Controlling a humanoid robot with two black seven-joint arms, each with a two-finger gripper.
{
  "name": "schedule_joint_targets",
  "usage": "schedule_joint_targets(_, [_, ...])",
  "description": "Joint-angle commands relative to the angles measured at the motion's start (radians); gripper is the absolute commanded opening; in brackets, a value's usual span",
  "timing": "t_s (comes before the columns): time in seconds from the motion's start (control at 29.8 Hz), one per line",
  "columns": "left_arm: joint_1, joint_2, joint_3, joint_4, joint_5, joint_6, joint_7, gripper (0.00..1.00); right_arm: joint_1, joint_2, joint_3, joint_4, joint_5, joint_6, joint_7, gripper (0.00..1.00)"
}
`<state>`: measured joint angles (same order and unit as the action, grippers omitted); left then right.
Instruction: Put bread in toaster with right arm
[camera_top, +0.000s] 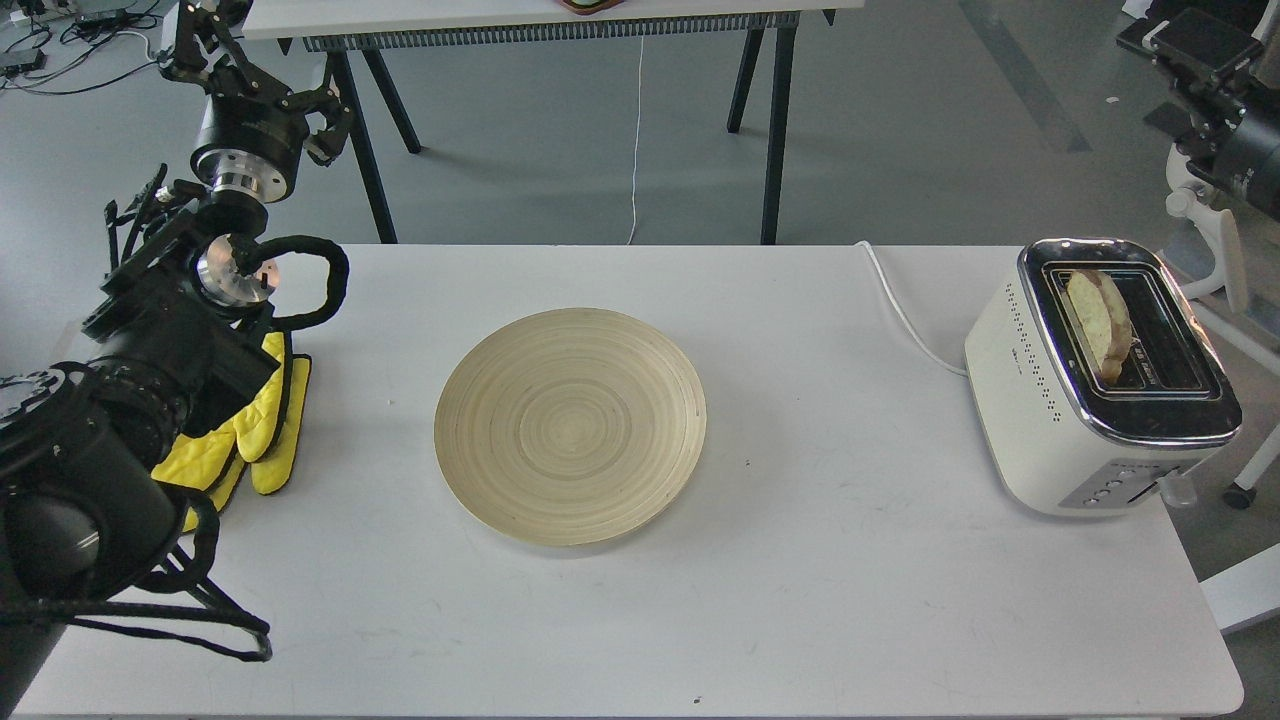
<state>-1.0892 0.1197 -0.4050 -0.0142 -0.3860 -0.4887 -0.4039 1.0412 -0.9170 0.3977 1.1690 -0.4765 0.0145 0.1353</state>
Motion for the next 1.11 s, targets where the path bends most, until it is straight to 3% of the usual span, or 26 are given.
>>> schedule_joint_targets(0.0, [0.000,0.001,-0.002,0.000,-0.001,0.000,0.000,1.00,-0.001,0.142,0.052,-0.147,0.129,0.025,0.095,1.00])
schedule_joint_targets(0.13, [0.000,0.002,-0.003,0.000,-0.001,0.000,0.000,1.00,-0.003,0.262,0.096,-0.293,0.287,0.131,0.107,1.00])
schedule_joint_targets(0.3, [0.000,0.003,-0.005,0.000,-0.001,0.000,0.000,1.00,-0.010,0.409,0.187,-0.481,0.416,0.151,0.093,1.00])
schedule_joint_targets(0.74, [-0.002,0.006,-0.003,0.000,-0.001,0.000,0.000,1.00,-0.040,0.710,0.412,-0.735,0.429,0.222,0.098,1.00])
schedule_joint_targets(1.07, [-0.002,0.005,-0.003,0.000,-0.001,0.000,0.000,1.00,-0.026,0.715,0.421,-0.752,0.430,0.222,0.153,1.00])
